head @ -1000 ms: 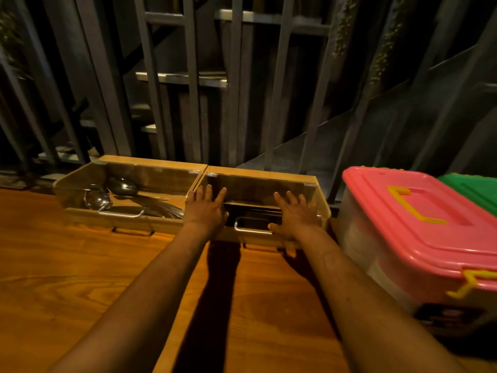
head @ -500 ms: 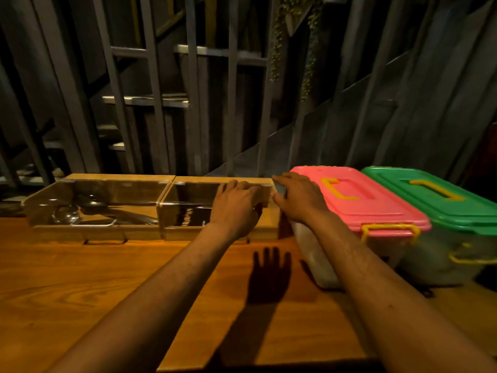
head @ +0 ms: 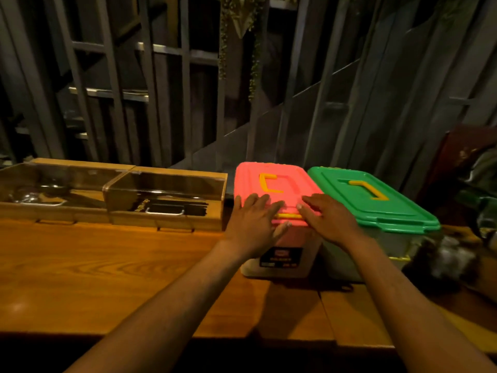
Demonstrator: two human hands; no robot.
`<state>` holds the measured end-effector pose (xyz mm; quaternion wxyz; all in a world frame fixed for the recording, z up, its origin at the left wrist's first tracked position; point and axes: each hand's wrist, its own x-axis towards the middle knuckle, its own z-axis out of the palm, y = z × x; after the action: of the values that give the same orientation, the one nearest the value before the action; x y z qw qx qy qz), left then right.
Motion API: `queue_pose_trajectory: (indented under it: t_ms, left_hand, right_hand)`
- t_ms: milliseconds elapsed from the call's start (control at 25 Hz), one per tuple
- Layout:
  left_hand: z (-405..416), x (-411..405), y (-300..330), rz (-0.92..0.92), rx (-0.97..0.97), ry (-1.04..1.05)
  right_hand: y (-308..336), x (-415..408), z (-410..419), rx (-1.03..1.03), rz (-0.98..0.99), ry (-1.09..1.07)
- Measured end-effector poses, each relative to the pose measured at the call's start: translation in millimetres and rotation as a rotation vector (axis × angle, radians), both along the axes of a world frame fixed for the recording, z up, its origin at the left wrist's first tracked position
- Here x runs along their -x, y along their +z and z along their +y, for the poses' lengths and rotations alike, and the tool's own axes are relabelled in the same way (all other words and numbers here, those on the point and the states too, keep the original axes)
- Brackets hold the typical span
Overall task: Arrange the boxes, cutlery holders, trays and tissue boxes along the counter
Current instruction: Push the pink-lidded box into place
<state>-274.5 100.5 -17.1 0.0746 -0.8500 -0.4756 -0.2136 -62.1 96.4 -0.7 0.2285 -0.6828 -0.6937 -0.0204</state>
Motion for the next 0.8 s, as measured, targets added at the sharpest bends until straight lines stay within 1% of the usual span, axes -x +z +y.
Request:
queue_pose_trajectory:
  t_ms: [80, 160, 440, 800]
  left_hand:
    - [-5, -1, 2, -0.012, 0.005, 0.057]
    - [-11, 3, 5, -0.012, 0.011, 0.087]
    - [-18, 9, 6, 0.026, -0.055, 0.148]
    - [-2, 28, 0, 0.017, -0.096, 0.158]
  right_hand:
    - [-7, -4, -1, 0.06, -0.036, 0.072]
    - [-9, -4, 0, 0.069, -0.073, 0.129]
    - [-17, -2, 4, -0.01, -0.084, 0.147]
    - [-20, 16, 22, -0.037, -0.063, 0.193]
